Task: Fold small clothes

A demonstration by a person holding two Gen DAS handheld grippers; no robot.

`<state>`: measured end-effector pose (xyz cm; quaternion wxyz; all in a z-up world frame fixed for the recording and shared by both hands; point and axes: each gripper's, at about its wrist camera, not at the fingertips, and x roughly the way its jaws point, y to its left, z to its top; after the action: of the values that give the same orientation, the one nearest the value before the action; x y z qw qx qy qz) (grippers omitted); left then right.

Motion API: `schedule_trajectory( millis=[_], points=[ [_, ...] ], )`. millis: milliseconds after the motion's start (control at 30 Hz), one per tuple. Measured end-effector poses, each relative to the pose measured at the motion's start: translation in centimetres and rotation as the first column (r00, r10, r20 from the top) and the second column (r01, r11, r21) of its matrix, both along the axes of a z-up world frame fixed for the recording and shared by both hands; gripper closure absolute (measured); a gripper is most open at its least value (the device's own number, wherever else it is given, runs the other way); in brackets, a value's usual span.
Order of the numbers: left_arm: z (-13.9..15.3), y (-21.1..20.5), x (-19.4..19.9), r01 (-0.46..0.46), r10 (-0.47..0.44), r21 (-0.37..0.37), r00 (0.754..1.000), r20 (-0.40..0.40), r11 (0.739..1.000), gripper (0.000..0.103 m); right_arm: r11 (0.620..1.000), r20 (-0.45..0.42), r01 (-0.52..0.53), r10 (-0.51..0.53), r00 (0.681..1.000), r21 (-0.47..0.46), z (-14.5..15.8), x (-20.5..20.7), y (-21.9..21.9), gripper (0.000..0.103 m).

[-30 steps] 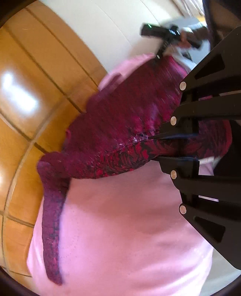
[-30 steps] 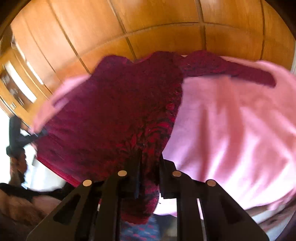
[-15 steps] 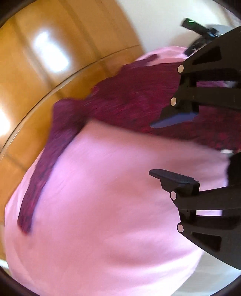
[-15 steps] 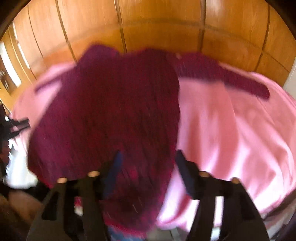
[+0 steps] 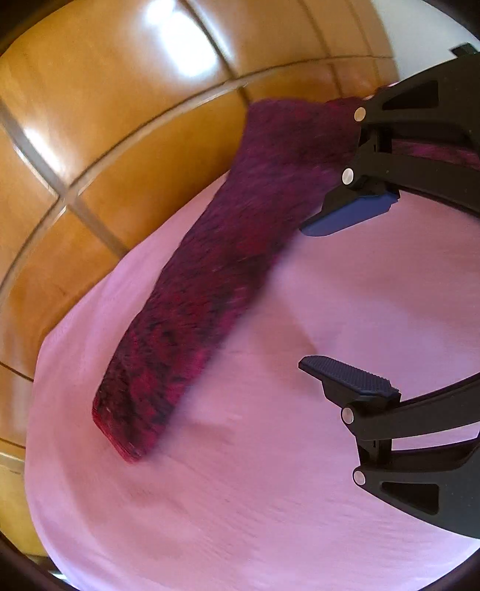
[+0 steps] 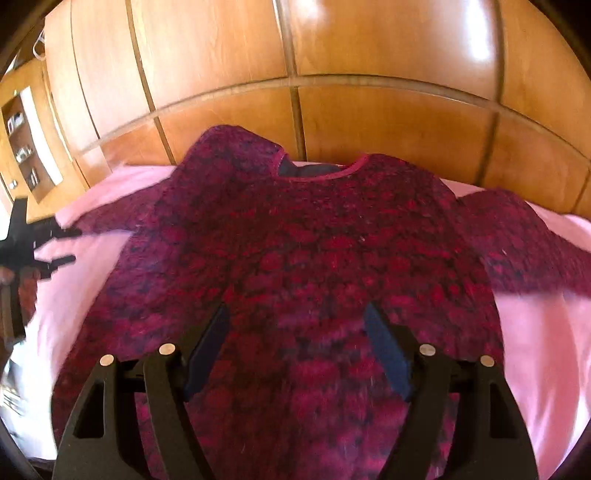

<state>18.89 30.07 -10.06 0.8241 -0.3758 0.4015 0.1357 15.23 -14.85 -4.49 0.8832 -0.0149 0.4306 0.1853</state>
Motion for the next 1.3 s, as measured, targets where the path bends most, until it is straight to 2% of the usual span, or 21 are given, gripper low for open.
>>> schedule_trajectory(
  millis=[167, 300, 367, 433, 533, 600, 700, 733, 833, 867, 900, 1000, 1033, 1100, 1133, 1167, 1233, 1300],
  points=[
    [-0.5, 2.1, 3.6, -0.039, 0.039, 0.029, 0.999, -0.005, 0.999, 0.037, 1.0, -0.068, 0.009, -0.008, 0.998, 0.017, -3.2, 1.6, -0.5, 0.027],
    [-0.4, 2.9, 6.1, -0.046, 0.047, 0.097, 0.999, -0.007, 0.994, 0.038, 0.999, -0.067, 0.01, -0.008, 0.998, 0.041, -3.6, 2.0, -0.4, 0.018],
    [-0.2, 2.9, 6.9, -0.044, 0.048, 0.148, 0.999, -0.022, 0.988, 0.077, 0.999, -0.065, 0.006, -0.003, 0.998, 0.032, -3.7, 2.1, -0.2, 0.015],
    [0.0, 3.5, 7.2, -0.04, 0.044, 0.14, 0.999, -0.02, 0.989, 0.089, 1.0, -0.065, 0.004, -0.002, 0.998, 0.029, -3.8, 2.1, -0.1, 0.014],
    [1.8, 4.7, 6.4, -0.09, 0.087, 0.179, 0.996, 0.024, 0.98, 0.094, 0.999, -0.068, 0.005, -0.003, 0.998, 0.036, -3.9, 2.3, -0.1, 0.014],
    [3.5, 6.2, 5.0, -0.148, 0.136, 0.216, 0.988, 0.068, 0.965, 0.094, 0.999, -0.068, 0.005, -0.003, 0.998, 0.032, -3.9, 2.3, -0.1, 0.014],
    [4.7, 8.8, 3.1, -0.219, 0.207, 0.278, 0.976, 0.072, 0.935, 0.095, 1.0, -0.068, 0.003, -0.002, 0.998, 0.024, -4.1, 2.5, 0.2, 0.013],
    [4.6, 9.7, 2.7, -0.228, 0.22, 0.283, 0.974, 0.061, 0.932, 0.095, 1.0, -0.069, 0.003, -0.001, 0.998, 0.022, -4.2, 2.5, 0.2, 0.013],
    [2.9, 11.4, 2.7, -0.228, 0.258, 0.373, 0.966, -0.031, 0.899, 0.095, 1.0, -0.068, 0.001, 0.0, 0.998, 0.003, -4.4, 2.6, 0.5, 0.012],
    [1.6, 11.8, 3.3, -0.217, 0.261, 0.361, 0.962, -0.077, 0.907, 0.095, 1.0, -0.065, 0.0, -0.001, 0.998, -0.008, -4.4, 2.6, 0.7, 0.012],
    [1.0, 12.0, 3.8, -0.21, 0.262, 0.367, 0.96, -0.098, 0.906, 0.095, 1.0, -0.064, 0.001, -0.002, 0.998, -0.017, -4.4, 2.6, 0.9, 0.012],
    [0.3, 10.9, 4.3, -0.165, 0.242, 0.443, 0.962, -0.124, 0.881, 0.093, 1.0, -0.062, 0.004, -0.006, 0.998, -0.027, -4.5, 2.5, 1.1, 0.012],
    [0.5, 10.8, 4.2, -0.167, 0.243, 0.437, 0.962, -0.125, 0.884, 0.092, 1.0, -0.062, 0.004, -0.006, 0.998, -0.027, -4.5, 2.5, 1.1, 0.012],
    [1.1, 10.8, 2.4, -0.214, 0.262, 0.337, 0.959, -0.104, 0.917, 0.082, 1.0, -0.062, 0.005, -0.006, 0.998, -0.023, -4.6, 2.5, 1.1, 0.012],
    [1.3, 10.5, 2.3, -0.213, 0.252, 0.307, 0.963, -0.096, 0.928, 0.066, 1.0, -0.063, 0.004, -0.006, 0.998, -0.021, -4.6, 2.5, 1.1, 0.011],
    [1.9, 9.5, 1.3, -0.186, 0.213, 0.276, 0.974, -0.073, 0.943, 0.056, 1.0, -0.063, 0.005, -0.006, 0.998, -0.019, -4.6, 2.5, 1.2, 0.011],
    [2.7, 6.7, 0.5, -0.106, 0.119, 0.26, 0.992, -0.033, 0.96, 0.053, 1.0, -0.065, 0.005, -0.006, 0.998, -0.016, -4.6, 2.6, 1.1, 0.011],
    [2.9, 2.8, -0.9, 0.057, -0.057, 0.2, 0.998, -0.006, 0.978, 0.053, 1.0, -0.063, 0.007, -0.008, 0.998, -0.015, -4.1, 2.4, 1.0, 0.011]
  ],
)
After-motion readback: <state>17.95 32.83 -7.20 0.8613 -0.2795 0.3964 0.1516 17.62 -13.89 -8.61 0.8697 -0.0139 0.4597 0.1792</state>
